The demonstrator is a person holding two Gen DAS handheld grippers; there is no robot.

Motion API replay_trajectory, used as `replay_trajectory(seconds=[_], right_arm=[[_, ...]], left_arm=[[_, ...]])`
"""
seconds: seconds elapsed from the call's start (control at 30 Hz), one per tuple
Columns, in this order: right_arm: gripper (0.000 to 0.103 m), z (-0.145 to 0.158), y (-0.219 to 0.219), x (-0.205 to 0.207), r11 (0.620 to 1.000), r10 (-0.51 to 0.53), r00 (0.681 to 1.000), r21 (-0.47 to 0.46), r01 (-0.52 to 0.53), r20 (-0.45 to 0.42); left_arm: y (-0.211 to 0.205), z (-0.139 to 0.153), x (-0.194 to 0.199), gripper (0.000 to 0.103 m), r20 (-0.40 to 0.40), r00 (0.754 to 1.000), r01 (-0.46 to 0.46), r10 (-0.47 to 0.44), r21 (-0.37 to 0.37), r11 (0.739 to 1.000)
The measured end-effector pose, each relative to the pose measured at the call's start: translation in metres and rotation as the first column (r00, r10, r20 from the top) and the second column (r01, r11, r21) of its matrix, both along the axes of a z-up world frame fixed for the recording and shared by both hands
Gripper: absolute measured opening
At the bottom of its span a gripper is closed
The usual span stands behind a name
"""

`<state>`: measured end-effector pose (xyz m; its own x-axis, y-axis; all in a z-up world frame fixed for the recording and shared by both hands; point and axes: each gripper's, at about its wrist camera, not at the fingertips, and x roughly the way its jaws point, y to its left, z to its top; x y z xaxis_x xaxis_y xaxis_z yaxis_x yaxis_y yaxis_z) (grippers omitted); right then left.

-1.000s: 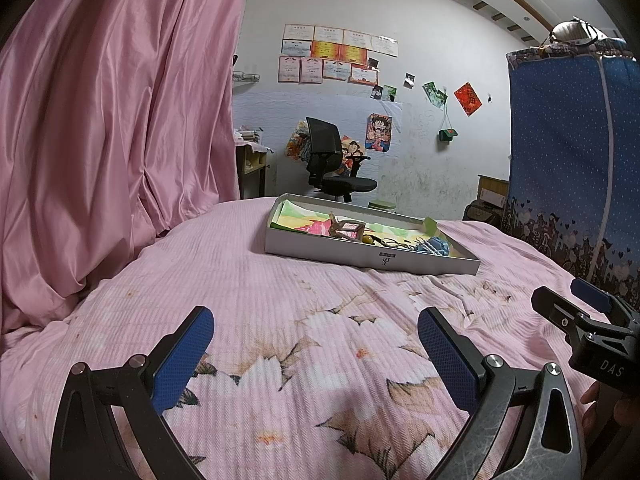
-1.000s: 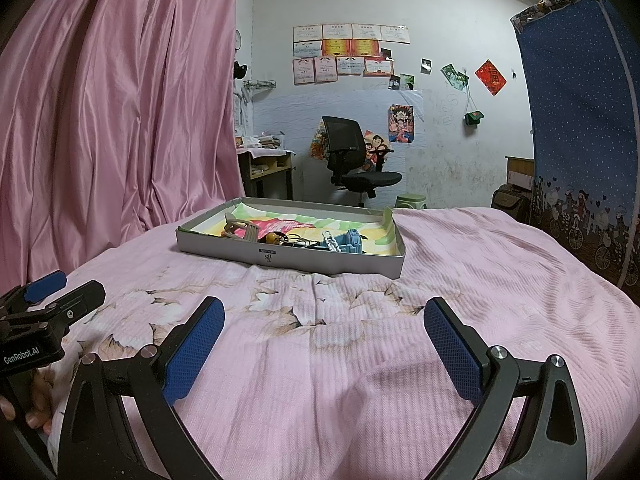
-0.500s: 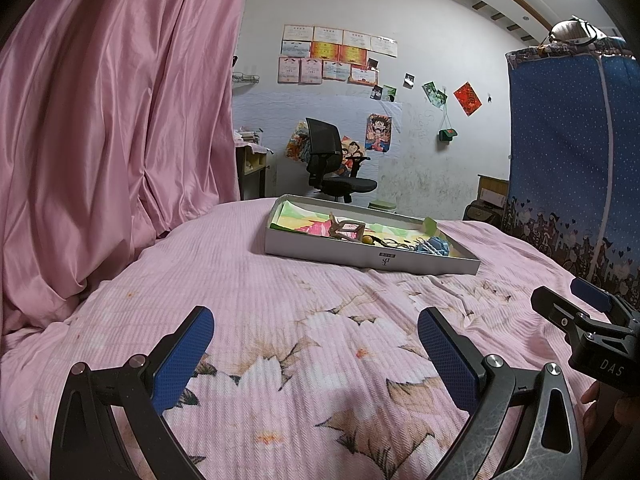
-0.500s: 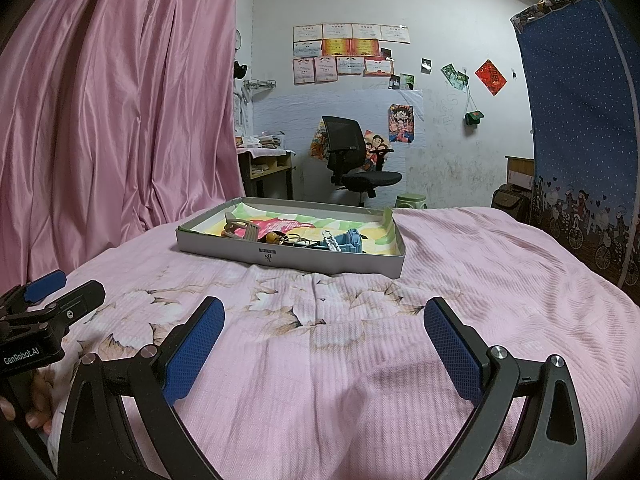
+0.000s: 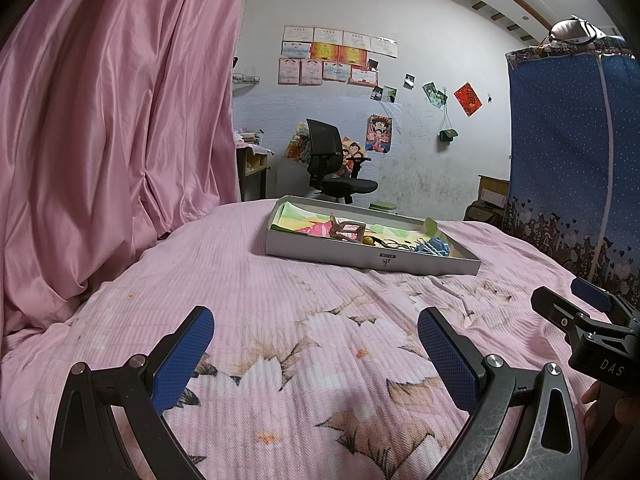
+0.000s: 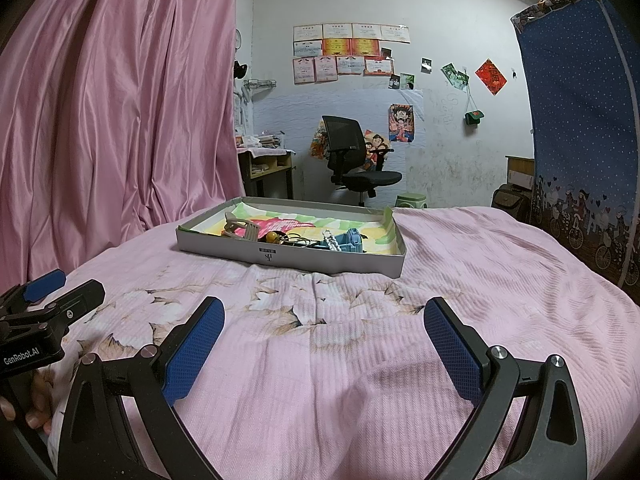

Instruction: Organize jewelry

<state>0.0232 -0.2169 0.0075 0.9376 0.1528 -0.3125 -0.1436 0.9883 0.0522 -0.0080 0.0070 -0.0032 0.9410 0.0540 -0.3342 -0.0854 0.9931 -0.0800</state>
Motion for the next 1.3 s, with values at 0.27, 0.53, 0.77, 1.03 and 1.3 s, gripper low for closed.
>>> replay_trajectory(seconds=[0.27,0.53,0.77,1.03,1.3], right_arm=[[0.098,0.0003,-0.0002,0.0001,1.0,0.0,1.0,0.0,0.0,-0.001],[0.098,0.0006,-0.0003,0.0002,1.0,0.0,1.0,0.0,0.0,-0.001],[0.098,0.0008,-0.0002,0.0002,1.0,0.0,1.0,0.0,0.0,-0.001],[0.098,0.0011,-0.0005,0.0003,1.0,0.0,1.0,0.0,0.0,-0.002],[0.098,0.0014,-0.0003,0.0003,1.0,0.0,1.0,0.0,0.0,-0.002]], left_arm=[[-0.0007,-0.0008,-0.0006,0.103,0.0,1.0,0.0,0.0,0.001,1.0],[-0.0009,0.0,-0.0003,0.103,0.0,1.0,-0.003,0.003,0.002,1.0],[-0.001,-0.0005,-0.0007,0.103,-0.001,1.0,-0.004,0.004,0.004,1.0],[-0.0005,-0.0013,-0.0018,0.103,-0.001,1.0,-0.009,0.009,0.01,1.0],[0.0006,-0.0019,-0.0021,0.102,-0.001,1.0,-0.011,0.011,0.014,1.0]])
